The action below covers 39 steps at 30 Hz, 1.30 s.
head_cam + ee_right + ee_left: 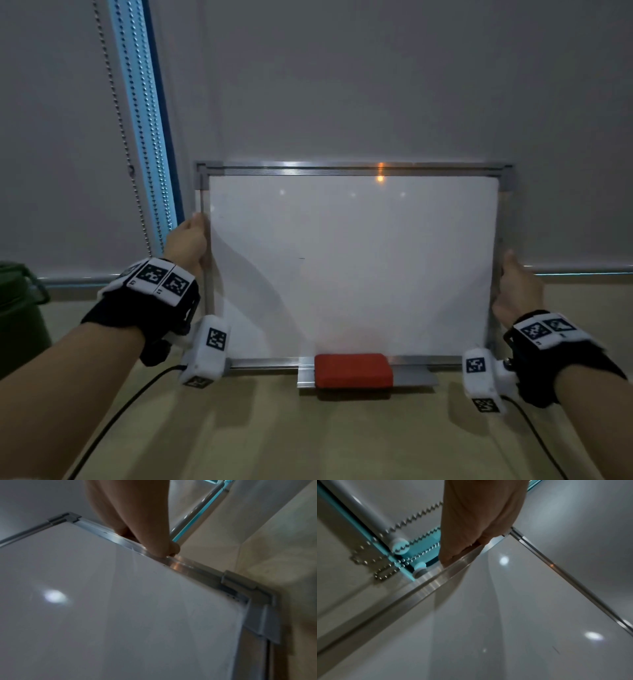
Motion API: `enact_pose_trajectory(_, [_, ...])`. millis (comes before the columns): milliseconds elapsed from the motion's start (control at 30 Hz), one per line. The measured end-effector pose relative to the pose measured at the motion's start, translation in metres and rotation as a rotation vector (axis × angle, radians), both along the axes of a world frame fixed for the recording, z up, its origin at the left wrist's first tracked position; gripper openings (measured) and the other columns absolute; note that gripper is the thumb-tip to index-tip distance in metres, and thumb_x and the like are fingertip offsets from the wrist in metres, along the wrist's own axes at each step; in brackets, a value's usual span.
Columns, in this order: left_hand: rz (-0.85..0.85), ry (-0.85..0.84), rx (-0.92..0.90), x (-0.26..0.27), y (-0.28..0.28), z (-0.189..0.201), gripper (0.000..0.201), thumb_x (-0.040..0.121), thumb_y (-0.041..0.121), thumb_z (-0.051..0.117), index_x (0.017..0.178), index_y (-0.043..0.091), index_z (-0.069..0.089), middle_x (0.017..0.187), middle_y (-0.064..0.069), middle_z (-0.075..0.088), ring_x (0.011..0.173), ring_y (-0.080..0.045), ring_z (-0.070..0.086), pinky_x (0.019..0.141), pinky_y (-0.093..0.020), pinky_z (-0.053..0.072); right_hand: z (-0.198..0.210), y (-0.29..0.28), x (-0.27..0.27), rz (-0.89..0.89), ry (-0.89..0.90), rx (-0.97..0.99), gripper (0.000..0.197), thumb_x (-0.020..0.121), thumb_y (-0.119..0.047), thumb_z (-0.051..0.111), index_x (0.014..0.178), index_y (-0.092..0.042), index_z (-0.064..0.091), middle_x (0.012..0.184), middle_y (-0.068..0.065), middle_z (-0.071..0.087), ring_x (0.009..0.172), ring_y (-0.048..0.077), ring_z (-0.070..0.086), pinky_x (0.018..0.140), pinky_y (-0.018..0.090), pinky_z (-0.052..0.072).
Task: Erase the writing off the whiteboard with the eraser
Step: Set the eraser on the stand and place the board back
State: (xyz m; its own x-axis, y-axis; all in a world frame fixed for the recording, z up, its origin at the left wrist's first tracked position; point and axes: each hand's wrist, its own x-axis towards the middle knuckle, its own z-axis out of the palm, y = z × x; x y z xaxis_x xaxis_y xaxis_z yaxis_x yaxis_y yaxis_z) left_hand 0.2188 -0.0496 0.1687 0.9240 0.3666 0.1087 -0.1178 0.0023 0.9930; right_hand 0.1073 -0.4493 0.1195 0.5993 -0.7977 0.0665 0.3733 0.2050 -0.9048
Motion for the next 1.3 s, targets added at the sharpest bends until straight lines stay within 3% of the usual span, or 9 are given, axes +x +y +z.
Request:
enact_pose_trajectory(167, [0.003, 0.029, -0.040, 0.024, -0.003, -0.005, 0.040, 0.098, 0.039, 0.033, 0.109, 0.010, 0.058, 0.120, -0.012, 0.060, 0.109, -0.027, 0.056, 0.102, -0.039, 0.042, -0.010, -0.001, 0.041, -0.135, 0.041, -0.096, 0.041, 0.097, -0.030, 0.042, 0.111, 0.005, 0.057, 0.093, 0.007, 0.051, 0.082, 0.016, 0.045, 0.052, 0.010, 0.039])
enact_pose_trajectory(367, [0.015, -0.008, -0.081, 0.012, -0.009, -0.009, 0.047, 0.101, 0.030, 0.032, 0.129, -0.003, 0.050, 0.128, -0.013, 0.057, 0.119, -0.025, 0.054, 0.096, -0.030, 0.045, -0.011, 0.004, 0.051, -0.258, 0.058, -0.094, 0.021, 0.090, -0.029, 0.051, 0.082, -0.014, 0.063, 0.064, -0.003, 0.047, 0.058, 0.006, 0.039, 0.069, 0.028, 0.037])
enact_pose_trajectory(533, [0.029, 0.039, -0.170, 0.006, -0.001, -0.016, 0.037, 0.098, 0.036, 0.038, 0.107, 0.011, 0.064, 0.111, -0.005, 0.066, 0.106, -0.021, 0.060, 0.096, -0.033, 0.047, -0.003, 0.003, 0.046, -0.210, 0.170, -0.098, 0.032, 0.089, -0.031, 0.053, 0.098, -0.003, 0.067, 0.083, 0.008, 0.061, 0.074, 0.014, 0.053, 0.080, 0.027, 0.051])
enact_pose_trajectory(600, [0.086, 0.046, -0.098, 0.000, -0.007, -0.012, 0.032, 0.100, 0.030, 0.037, 0.097, 0.013, 0.064, 0.107, -0.010, 0.065, 0.103, -0.023, 0.059, 0.089, -0.029, 0.047, 0.002, 0.009, 0.038, -0.190, 0.243, -0.134, 0.028, 0.093, -0.027, 0.048, 0.085, -0.005, 0.063, 0.075, 0.009, 0.056, 0.063, 0.010, 0.046, 0.060, 0.008, 0.043])
enact_pose_trajectory(667, [0.166, 0.048, 0.029, -0.008, -0.014, -0.013, 0.036, 0.100, 0.025, 0.036, 0.120, 0.007, 0.060, 0.126, -0.013, 0.061, 0.118, -0.027, 0.054, 0.098, -0.027, 0.040, 0.002, 0.018, 0.030, -0.177, 0.344, -0.188, 0.033, 0.096, -0.028, 0.041, 0.076, -0.006, 0.057, 0.071, 0.010, 0.052, 0.062, 0.014, 0.043, 0.055, 0.014, 0.037])
enact_pose_trajectory(733, [0.215, 0.071, 0.136, -0.017, -0.018, -0.020, 0.038, 0.099, 0.018, 0.037, 0.133, 0.007, 0.051, 0.134, -0.010, 0.055, 0.126, -0.025, 0.050, 0.099, -0.018, 0.033, -0.002, 0.027, 0.022, -0.136, 0.437, -0.174, 0.040, 0.097, -0.032, 0.036, 0.100, -0.002, 0.062, 0.099, 0.012, 0.060, 0.090, 0.025, 0.053, 0.074, 0.019, 0.042])
enact_pose_trajectory(833, [0.291, 0.149, 0.199, -0.025, -0.025, -0.038, 0.039, 0.092, 0.006, 0.041, 0.129, 0.003, 0.052, 0.131, -0.018, 0.056, 0.123, -0.031, 0.051, 0.106, -0.033, 0.037, -0.013, 0.034, 0.013, -0.072, 0.632, -0.166, 0.053, 0.099, -0.038, 0.025, 0.132, 0.000, 0.045, 0.138, 0.018, 0.045, 0.125, 0.032, 0.042, 0.101, 0.031, 0.032])
enact_pose_trajectory(1100, [0.126, 0.211, 0.272, -0.045, -0.036, -0.059, 0.067, 0.082, -0.013, 0.033, 0.147, 0.000, 0.022, 0.150, -0.021, 0.026, 0.138, -0.033, 0.028, 0.116, -0.039, 0.021, -0.013, 0.037, 0.001, 0.126, 0.937, -0.113, 0.078, 0.095, -0.054, 0.006, 0.136, 0.005, 0.035, 0.144, 0.024, 0.034, 0.131, 0.036, 0.033, 0.109, 0.039, 0.023])
enact_pose_trajectory(1300, [0.089, 0.239, 0.378, -0.047, -0.031, -0.054, 0.071, 0.080, -0.016, 0.034, 0.147, -0.001, 0.019, 0.150, -0.022, 0.025, 0.136, -0.038, 0.028, 0.114, -0.042, 0.023, 0.000, 0.038, 0.001, 0.193, 0.967, -0.111, 0.078, 0.095, -0.054, 0.008, 0.136, 0.008, 0.032, 0.145, 0.024, 0.031, 0.132, 0.035, 0.032, 0.111, 0.039, 0.022])
